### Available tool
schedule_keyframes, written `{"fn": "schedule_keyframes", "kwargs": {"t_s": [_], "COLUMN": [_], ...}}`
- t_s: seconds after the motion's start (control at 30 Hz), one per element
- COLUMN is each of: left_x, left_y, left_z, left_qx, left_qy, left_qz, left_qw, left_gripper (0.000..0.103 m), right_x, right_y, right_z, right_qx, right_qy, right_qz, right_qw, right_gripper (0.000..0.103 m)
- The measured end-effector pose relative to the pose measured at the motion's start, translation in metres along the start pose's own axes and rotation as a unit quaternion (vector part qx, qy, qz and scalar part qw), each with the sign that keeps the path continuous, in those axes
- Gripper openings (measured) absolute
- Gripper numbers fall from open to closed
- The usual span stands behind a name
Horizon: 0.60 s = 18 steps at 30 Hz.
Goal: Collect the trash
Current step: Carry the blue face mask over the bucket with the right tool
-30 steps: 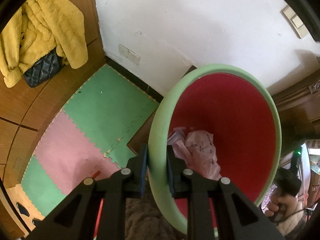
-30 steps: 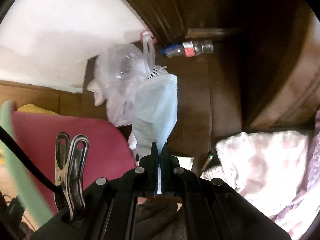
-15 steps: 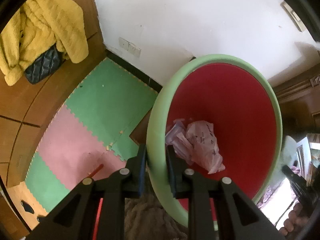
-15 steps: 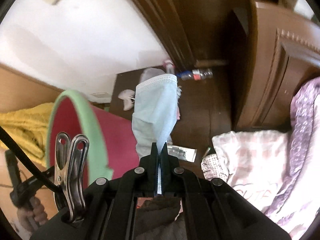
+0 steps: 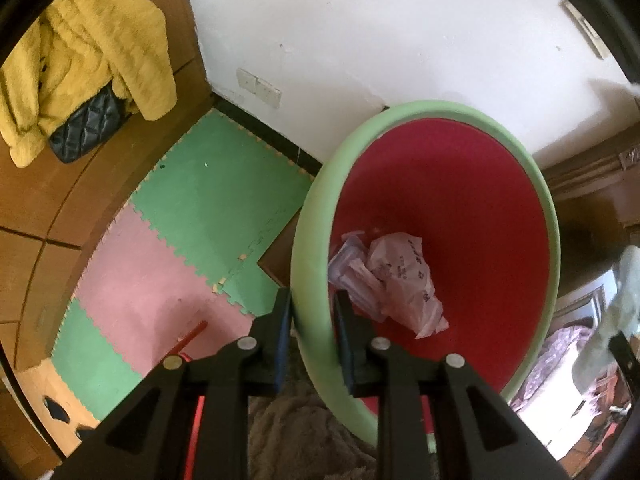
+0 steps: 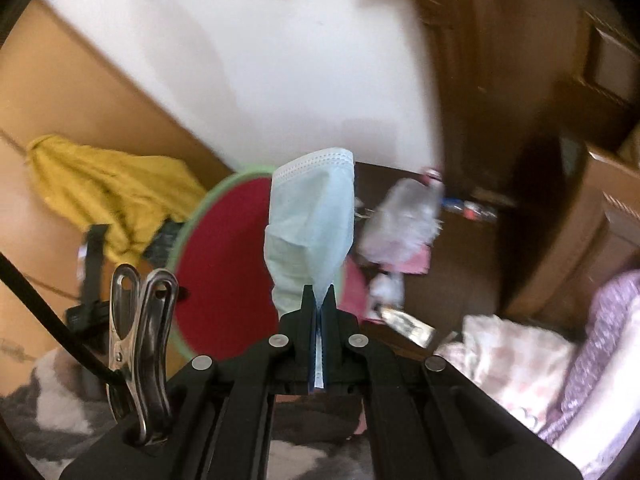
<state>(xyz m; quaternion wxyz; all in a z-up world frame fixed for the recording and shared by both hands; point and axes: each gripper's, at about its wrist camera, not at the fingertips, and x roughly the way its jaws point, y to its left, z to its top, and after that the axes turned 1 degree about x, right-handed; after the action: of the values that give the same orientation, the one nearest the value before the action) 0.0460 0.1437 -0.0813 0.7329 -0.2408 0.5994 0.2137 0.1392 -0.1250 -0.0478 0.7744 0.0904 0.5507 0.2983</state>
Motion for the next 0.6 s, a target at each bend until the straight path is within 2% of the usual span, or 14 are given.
{"fn": "schedule_keyframes", "kwargs": {"t_s": [0.17,0.4,0.6], "left_x": [-0.001,0.000,-0.001], "left_y": [0.000,0.003,0.003], "left_z": [-0.004,-0.004,-0.005], "left_qx": [0.003,0.003,-0.002], "left_qy": [-0.003,-0.004,0.004], "left_qz": [0.004,0.012,0.005], "left_qw": [1.0000,0.9999,1.0000], "left_gripper": [0.021,0.021,0.021], "right_x": [-0.008,0.002,0.013], "right_y": [0.022,0.043,0.065], "right_z": [0.010,0.017,0.020], "right_qx": [-0.030,-0.066,-0.101], "right_qy": [-0.006,0.006,0.017], "right_qz": [0.039,0.049,0.052], "right_qw": [0.999,0.997,0.993], "right_gripper": [0.003,0.003,0.003]}}
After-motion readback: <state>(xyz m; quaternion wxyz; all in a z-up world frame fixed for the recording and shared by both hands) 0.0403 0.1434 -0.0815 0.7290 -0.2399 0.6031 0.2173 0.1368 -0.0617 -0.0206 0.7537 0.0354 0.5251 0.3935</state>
